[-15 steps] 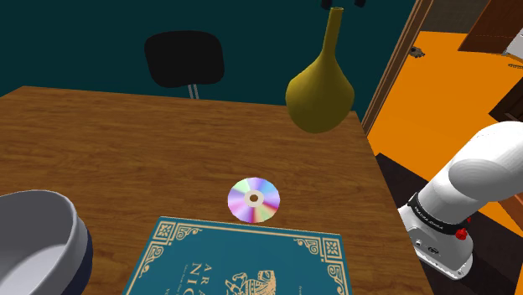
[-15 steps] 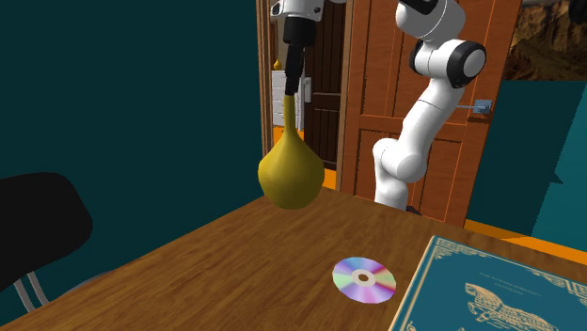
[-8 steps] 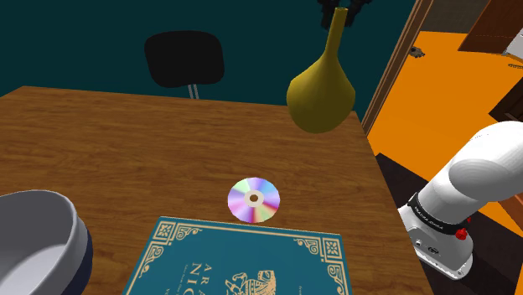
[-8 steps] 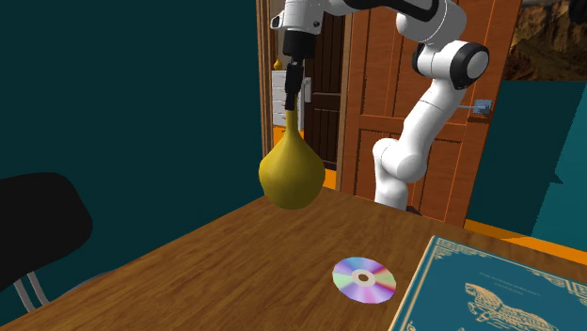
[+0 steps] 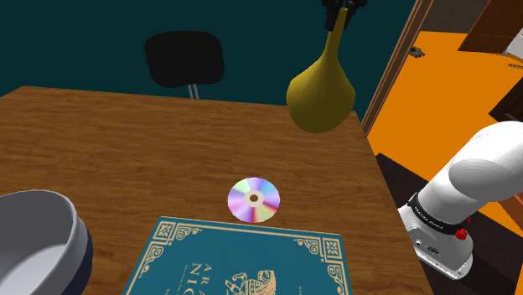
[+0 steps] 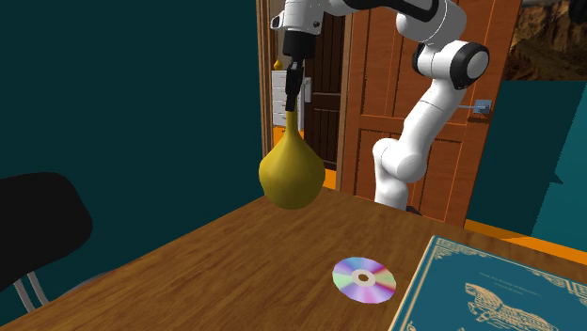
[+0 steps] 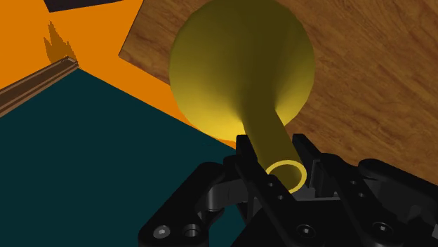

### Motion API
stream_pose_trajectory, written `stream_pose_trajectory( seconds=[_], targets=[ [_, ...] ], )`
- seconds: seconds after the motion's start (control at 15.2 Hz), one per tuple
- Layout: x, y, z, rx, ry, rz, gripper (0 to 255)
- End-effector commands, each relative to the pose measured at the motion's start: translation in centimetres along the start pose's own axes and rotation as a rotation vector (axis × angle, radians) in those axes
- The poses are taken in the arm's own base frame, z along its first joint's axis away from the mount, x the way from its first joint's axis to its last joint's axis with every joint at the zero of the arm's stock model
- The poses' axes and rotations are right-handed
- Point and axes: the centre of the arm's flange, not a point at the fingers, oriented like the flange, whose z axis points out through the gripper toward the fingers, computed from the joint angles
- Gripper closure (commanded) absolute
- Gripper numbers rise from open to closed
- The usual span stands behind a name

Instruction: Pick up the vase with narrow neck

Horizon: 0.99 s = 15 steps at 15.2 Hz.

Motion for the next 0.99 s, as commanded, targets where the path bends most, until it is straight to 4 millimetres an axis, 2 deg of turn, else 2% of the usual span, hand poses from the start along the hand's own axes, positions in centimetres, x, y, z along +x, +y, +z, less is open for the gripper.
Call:
stream_pose_trajectory(
  seconds=[0.0,0.92],
  targets=[
    [0.0,0.1,0.1,0.000,-0.001,0.000,255],
    [1.0,0.0,-7.2,0.000,-0.001,0.000,255]
  ],
)
